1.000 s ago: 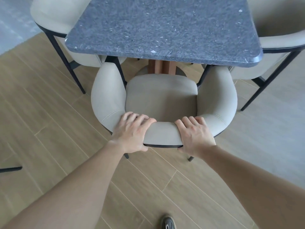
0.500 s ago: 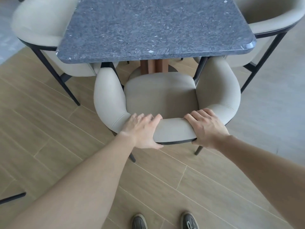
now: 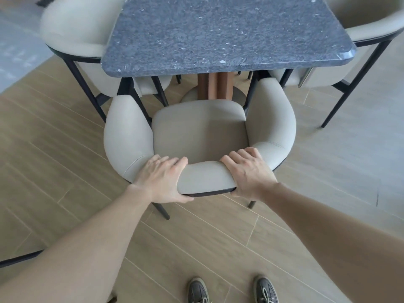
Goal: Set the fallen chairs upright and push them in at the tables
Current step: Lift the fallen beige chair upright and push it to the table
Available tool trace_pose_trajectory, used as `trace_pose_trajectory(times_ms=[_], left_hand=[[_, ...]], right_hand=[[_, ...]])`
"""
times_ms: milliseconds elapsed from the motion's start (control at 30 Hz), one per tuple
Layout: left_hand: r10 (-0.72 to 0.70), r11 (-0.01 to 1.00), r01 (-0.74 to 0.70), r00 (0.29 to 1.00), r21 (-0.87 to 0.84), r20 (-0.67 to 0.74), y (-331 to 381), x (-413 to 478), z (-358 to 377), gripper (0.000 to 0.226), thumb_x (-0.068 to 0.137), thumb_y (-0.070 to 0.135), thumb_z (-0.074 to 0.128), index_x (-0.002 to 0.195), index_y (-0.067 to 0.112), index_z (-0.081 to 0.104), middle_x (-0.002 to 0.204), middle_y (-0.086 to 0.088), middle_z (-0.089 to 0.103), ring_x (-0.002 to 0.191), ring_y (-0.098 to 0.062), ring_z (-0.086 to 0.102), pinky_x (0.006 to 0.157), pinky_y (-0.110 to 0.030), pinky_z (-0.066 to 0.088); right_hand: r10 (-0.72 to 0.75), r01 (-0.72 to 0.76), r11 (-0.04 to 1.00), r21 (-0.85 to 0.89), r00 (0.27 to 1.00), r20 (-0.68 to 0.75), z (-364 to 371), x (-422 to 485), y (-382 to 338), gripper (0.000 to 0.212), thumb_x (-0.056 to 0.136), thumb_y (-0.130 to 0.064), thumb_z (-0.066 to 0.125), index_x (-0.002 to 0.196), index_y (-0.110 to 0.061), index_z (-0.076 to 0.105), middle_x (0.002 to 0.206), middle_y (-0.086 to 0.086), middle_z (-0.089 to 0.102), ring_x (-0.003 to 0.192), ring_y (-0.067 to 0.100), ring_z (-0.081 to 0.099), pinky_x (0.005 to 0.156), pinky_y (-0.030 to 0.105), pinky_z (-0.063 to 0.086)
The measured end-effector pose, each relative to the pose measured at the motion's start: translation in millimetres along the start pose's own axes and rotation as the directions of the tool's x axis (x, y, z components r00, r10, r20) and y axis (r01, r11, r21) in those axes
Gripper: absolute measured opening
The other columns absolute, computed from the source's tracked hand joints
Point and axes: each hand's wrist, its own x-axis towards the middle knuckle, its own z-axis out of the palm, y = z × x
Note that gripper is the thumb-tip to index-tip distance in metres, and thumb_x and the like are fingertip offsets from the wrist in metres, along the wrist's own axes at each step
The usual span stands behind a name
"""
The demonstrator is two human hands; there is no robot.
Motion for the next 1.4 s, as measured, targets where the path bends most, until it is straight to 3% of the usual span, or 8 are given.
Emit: trace_pose_trajectory(times_ms=[133, 467, 800, 1100, 1400], left_hand=[[0.007, 1.000, -0.007, 0.999, 0.009, 0.053, -24, -12, 1, 0.091, 0.065, 0.091, 0.064, 0.125, 0.024, 0.047, 0.114, 0.008, 0.066, 0.107, -0.025, 0.063, 0.096, -0.040, 0.043], [0.093, 0.996, -0.092, 0.995, 0.011, -0.042, -2, 1, -1, 0.080, 0.064, 0.087, 0.067, 0.112, 0.025, 0.052, 0.100, 0.009, 0.065, 0.094, -0.024, 0.064, 0.082, -0.038, 0.048], [0.089, 0.994, -0.091, 0.995, -0.064, -0.043, 80, 55, -7, 0.081, 0.062, 0.084, 0.072, 0.113, 0.027, 0.044, 0.110, 0.007, 0.066, 0.105, -0.028, 0.064, 0.089, -0.041, 0.042], [0.070, 0.997, -0.071, 0.997, -0.029, -0.037, 75, 60, -3, 0.086, 0.062, 0.087, 0.069, 0.117, 0.026, 0.045, 0.106, 0.006, 0.066, 0.104, -0.027, 0.063, 0.092, -0.041, 0.042], [0.027, 0.999, -0.027, 1.000, -0.021, -0.011, 52, 92, -20, 0.085, 0.062, 0.088, 0.069, 0.112, 0.024, 0.046, 0.101, 0.006, 0.064, 0.100, -0.028, 0.064, 0.088, -0.040, 0.045]], right_hand=[[-0.002, 0.002, 1.000, -0.019, 1.000, -0.025, 5, 14, -23, 0.075, 0.066, -0.049, 0.081, 0.129, -0.021, 0.052, 0.114, -0.001, 0.059, 0.112, 0.026, 0.057, 0.110, 0.041, 0.035], [0.041, -0.042, 0.997, -0.072, 0.999, -0.015, 4, -1, -3, 0.080, 0.060, -0.046, 0.087, 0.126, -0.020, 0.051, 0.111, 0.000, 0.059, 0.109, 0.025, 0.058, 0.098, 0.041, 0.039], [0.124, -0.119, 0.989, -0.087, 0.991, 0.056, -5, -49, 76, 0.082, 0.057, -0.048, 0.086, 0.128, -0.024, 0.053, 0.111, -0.003, 0.055, 0.110, 0.024, 0.055, 0.102, 0.039, 0.035], [0.079, -0.077, 0.996, -0.051, 0.996, 0.029, 0, -44, 86, 0.078, 0.056, -0.045, 0.086, 0.126, -0.022, 0.057, 0.107, -0.002, 0.057, 0.106, 0.025, 0.057, 0.106, 0.042, 0.038], [0.067, -0.066, 0.996, -0.059, 0.997, 0.029, -3, 1, 101, 0.079, 0.063, -0.049, 0.083, 0.129, -0.027, 0.045, 0.113, -0.005, 0.050, 0.115, 0.022, 0.051, 0.110, 0.039, 0.030]])
